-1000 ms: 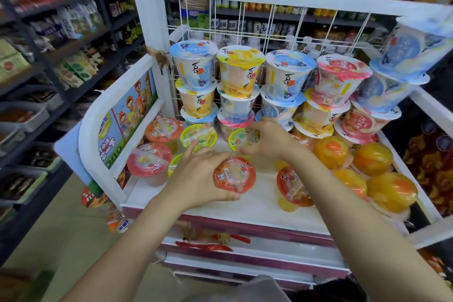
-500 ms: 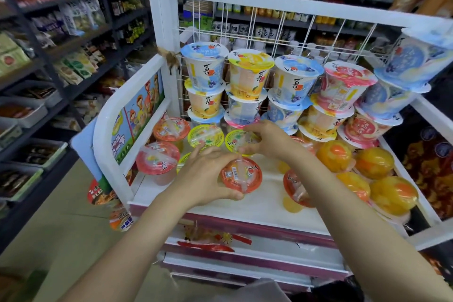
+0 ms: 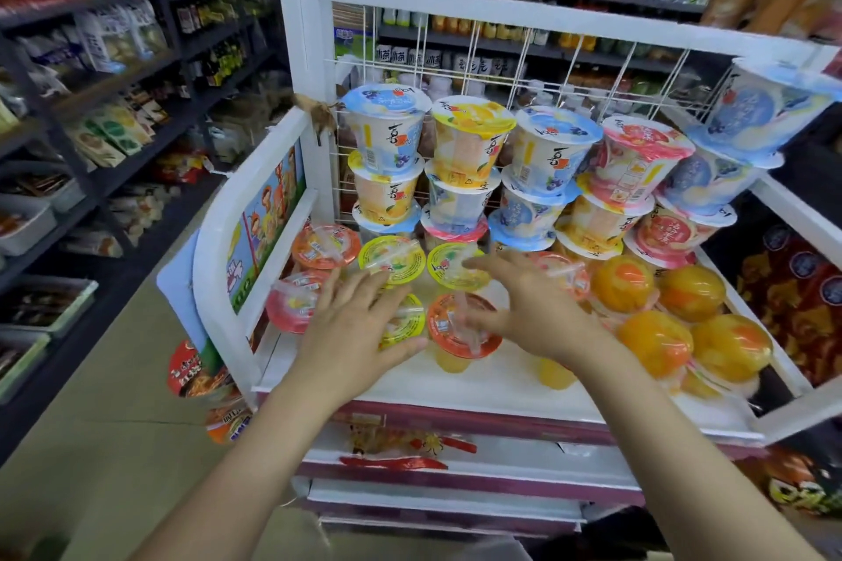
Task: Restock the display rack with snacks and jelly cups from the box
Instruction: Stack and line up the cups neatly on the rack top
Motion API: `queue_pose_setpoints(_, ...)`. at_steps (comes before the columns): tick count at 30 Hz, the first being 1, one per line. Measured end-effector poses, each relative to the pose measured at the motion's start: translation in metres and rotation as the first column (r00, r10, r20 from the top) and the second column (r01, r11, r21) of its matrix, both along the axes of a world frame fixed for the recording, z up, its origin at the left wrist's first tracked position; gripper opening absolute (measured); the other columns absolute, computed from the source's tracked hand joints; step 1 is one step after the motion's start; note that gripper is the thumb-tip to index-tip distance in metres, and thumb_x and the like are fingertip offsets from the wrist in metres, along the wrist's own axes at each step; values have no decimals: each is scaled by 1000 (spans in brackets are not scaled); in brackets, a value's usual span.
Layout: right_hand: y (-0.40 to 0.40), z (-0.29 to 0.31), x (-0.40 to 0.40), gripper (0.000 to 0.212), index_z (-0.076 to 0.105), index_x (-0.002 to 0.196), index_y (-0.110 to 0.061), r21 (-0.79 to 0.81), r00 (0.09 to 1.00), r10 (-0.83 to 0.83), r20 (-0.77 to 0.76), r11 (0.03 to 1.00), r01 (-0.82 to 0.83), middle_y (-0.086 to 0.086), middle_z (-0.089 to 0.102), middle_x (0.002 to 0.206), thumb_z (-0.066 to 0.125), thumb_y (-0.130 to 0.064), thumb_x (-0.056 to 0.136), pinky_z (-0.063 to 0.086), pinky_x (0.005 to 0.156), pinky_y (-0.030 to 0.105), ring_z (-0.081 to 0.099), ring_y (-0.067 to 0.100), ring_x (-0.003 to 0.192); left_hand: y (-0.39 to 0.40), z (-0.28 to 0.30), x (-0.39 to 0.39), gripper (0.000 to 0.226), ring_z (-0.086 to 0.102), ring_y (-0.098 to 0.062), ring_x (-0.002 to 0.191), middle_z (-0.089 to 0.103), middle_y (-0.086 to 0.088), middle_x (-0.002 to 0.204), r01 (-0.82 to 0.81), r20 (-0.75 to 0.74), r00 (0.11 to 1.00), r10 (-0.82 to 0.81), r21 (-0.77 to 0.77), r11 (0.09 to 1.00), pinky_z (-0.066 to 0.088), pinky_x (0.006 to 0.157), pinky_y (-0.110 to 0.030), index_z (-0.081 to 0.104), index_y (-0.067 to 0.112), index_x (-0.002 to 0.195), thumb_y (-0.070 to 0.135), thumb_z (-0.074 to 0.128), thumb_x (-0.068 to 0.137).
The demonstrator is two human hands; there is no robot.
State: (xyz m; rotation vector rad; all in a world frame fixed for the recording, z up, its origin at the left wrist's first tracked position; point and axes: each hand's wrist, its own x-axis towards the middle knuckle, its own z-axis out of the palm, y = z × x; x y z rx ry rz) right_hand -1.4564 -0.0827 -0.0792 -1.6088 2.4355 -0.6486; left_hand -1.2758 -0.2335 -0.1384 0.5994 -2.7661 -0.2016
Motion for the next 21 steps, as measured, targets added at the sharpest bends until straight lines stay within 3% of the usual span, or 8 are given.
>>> queue_pose_setpoints(5, 9, -19, 22, 82, 56, 138, -20, 23, 999, -25, 20, 999, 25, 2, 51, 122, 87, -44, 67, 44, 96, 30, 52, 18, 112, -2, -9, -1, 79, 43, -34, 135, 49, -11, 148, -18, 64, 998, 21, -40, 999, 20, 114, -48, 50, 29, 143, 77, 22, 87)
queue_pose_setpoints(11, 10, -27, 32, 79, 55, 139, -17, -61, 997, -73, -9, 996, 73, -5, 46, 114, 86, -41, 70, 34, 84, 15, 42, 7, 100, 2, -15, -4, 73, 57, -35, 118, 61, -15, 133, -63, 52, 996, 69, -117, 991, 26, 105, -46, 61, 22, 133, 71, 26, 91)
queue_pose_setpoints(15, 11, -33, 32, 77, 56, 138, -16, -97, 996, -87, -32, 992, 84, 4, 54, 118, 84, -43, 71, 32, 79, 14, 52, 19, 102, 3, -16, -4, 74, 58, -35, 116, 62, -15, 132, -62, 68, 995, 69, -110, 992, 36, 103, -50, 62, 20, 131, 71, 26, 91)
queue_pose_setpoints(17, 12, -35, 32, 80, 55, 138, -16, -78, 996, -74, -39, 994, 71, 4, 55, 119, 81, -50, 70, 34, 82, 17, 52, 21, 106, 3, -16, -4, 73, 57, -34, 119, 61, -13, 134, -68, 66, 995, 75, -104, 992, 37, 104, -53, 61, 20, 131, 70, 27, 91)
queue_pose_setpoints(21, 27, -32, 16, 90, 56, 138, -13, -93, 999, -18, -32, 996, 15, 7, 57, 124, 64, -69, 68, 48, 97, 40, 54, 26, 114, 13, -9, -6, 73, 42, -32, 137, 52, -12, 145, -90, 10, 996, 91, -112, 990, 22, 114, -59, 57, 21, 137, 70, 26, 92)
